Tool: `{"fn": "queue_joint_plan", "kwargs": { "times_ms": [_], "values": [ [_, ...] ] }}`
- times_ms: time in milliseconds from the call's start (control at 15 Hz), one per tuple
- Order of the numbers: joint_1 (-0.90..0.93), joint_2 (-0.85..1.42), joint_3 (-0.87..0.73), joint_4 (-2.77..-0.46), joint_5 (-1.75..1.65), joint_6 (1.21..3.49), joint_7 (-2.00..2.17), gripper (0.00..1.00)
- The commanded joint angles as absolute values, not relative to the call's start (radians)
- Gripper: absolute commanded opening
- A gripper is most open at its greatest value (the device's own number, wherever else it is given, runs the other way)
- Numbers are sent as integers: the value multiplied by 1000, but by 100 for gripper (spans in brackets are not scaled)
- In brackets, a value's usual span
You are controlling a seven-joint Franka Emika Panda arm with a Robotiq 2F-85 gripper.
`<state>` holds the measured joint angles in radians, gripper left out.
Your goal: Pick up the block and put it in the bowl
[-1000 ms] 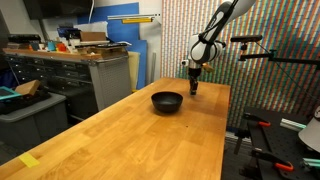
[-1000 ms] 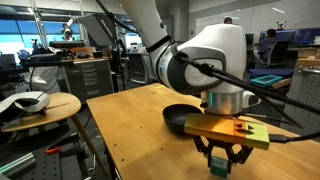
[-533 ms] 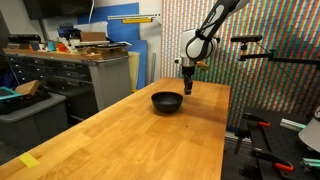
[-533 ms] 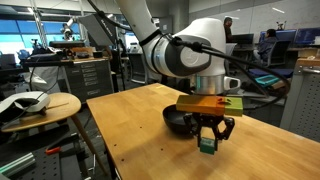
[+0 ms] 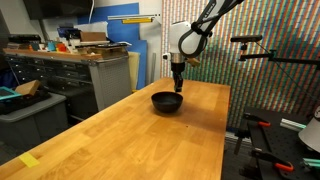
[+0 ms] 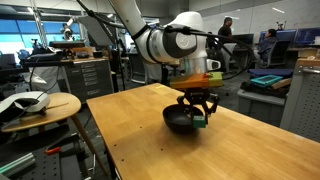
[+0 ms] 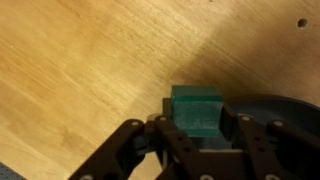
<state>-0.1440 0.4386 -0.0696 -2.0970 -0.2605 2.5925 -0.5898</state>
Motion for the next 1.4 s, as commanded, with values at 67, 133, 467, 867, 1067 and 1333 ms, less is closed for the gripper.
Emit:
{"fn": "queue_joint_plan", "kwargs": {
  "times_ms": [67,133,467,867,1067,1333],
  "values": [
    [-97,416,-64,-2083,-321,2542,-538,21],
    [-90,416,-61,-2082,-328,2537,-533,21],
    [-65,407,-33,-2094,-327,2517,-528,21],
    [-67,434,27,-2077,-278,2522,-529,21],
    [-85,469,51,-2055,-231,2536,-543,21],
    [-108,518,62,-2024,-186,2538,-559,21]
  ]
}}
